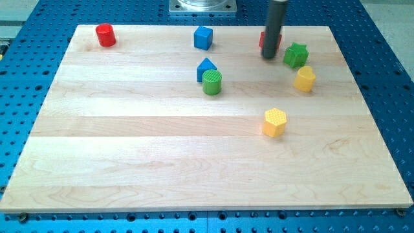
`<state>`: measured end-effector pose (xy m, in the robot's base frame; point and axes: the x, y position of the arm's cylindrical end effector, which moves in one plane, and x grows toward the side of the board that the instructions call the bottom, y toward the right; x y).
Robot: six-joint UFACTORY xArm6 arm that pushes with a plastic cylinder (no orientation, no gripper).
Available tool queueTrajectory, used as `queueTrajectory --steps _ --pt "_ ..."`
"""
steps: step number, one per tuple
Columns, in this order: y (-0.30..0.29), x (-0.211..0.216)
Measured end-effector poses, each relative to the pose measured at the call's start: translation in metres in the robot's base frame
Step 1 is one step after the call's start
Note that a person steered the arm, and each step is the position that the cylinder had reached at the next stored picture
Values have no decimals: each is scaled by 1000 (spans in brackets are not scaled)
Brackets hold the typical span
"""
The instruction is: Move the red star to the top right side of the board
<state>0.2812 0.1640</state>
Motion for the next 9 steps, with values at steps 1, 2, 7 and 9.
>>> queueTrajectory --steps 1,2,7,9 --pt "-15 2" --pt "-23 2" --pt "-15 57" --pt "-77 -3"
